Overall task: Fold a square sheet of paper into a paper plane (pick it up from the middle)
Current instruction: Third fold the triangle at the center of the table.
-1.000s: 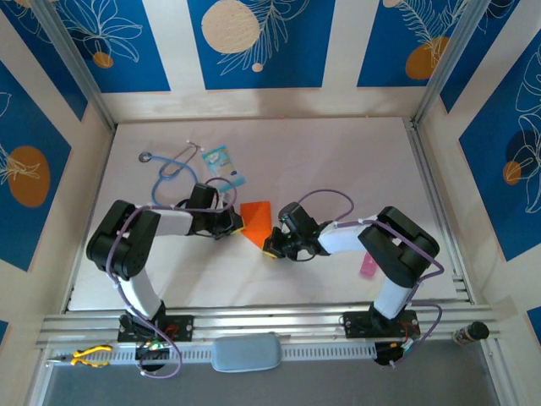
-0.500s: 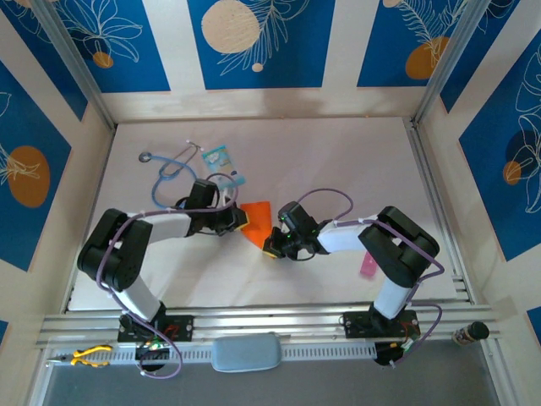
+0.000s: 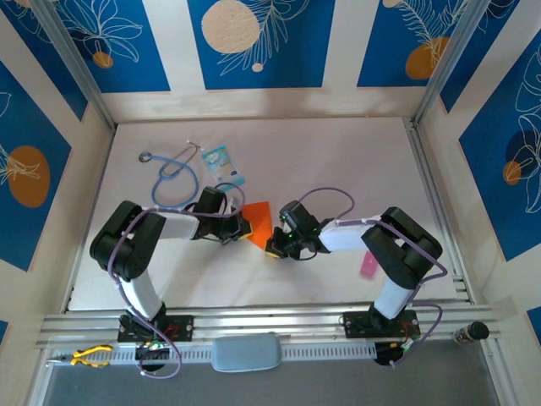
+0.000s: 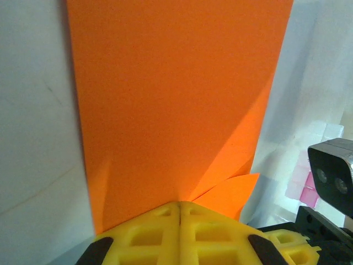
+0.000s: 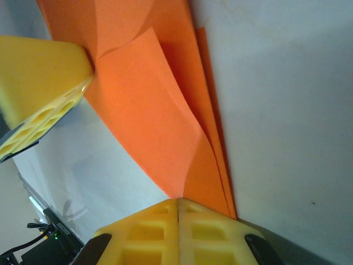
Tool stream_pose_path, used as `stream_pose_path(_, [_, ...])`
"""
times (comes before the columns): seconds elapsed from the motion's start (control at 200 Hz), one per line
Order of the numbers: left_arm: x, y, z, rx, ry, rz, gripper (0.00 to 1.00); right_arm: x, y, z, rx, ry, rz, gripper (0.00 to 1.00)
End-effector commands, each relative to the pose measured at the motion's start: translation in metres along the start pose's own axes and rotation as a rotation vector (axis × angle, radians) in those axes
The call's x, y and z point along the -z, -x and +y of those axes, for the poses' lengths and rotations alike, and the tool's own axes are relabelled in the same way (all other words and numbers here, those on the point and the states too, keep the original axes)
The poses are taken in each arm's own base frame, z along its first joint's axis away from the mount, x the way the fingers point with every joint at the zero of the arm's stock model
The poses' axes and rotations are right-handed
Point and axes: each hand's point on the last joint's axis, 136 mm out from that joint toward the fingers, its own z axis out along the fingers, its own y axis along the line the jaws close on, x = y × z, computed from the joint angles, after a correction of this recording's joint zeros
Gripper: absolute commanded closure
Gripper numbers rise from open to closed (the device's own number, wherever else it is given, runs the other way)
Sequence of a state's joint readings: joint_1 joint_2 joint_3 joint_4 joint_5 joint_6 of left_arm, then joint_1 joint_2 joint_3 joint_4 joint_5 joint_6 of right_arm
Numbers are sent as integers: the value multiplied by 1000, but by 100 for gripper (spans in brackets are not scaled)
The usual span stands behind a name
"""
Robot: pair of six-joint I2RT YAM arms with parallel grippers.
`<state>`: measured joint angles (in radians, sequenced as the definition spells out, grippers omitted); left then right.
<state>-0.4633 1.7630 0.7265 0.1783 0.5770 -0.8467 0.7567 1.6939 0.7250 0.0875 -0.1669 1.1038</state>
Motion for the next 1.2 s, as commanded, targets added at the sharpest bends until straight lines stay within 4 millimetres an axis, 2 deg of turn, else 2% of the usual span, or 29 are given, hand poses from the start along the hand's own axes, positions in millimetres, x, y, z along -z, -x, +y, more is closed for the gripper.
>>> stream_pose_path(0.0, [-3, -19, 36, 27, 123, 35, 100, 8, 2, 21, 53, 38, 24, 98])
stream_pose_path(0.205, [-4, -19, 35, 25, 114, 40, 100, -9, 13, 35, 63, 45, 42, 98])
stream_pose_path(0.315, [-4, -17, 32, 19, 110, 40, 100, -22, 16, 31, 43, 26, 57, 98])
stream_pose_path(0.47, [-3, -15, 30, 10, 114, 39, 100, -29, 12, 9, 16, -34, 56, 98])
stream_pose_path(0.785, [-5, -16, 36, 14, 132, 45, 100, -4, -10, -10, 50, -45, 59, 96])
stream_pose_path(0.975, [-5, -16, 36, 14, 128, 46, 100, 5, -21, -33, 29, -81, 58, 96])
stream_pose_path(1.196, [-4, -17, 35, 16, 126, 45, 100, 18, -28, -40, 25, -52, 49, 95])
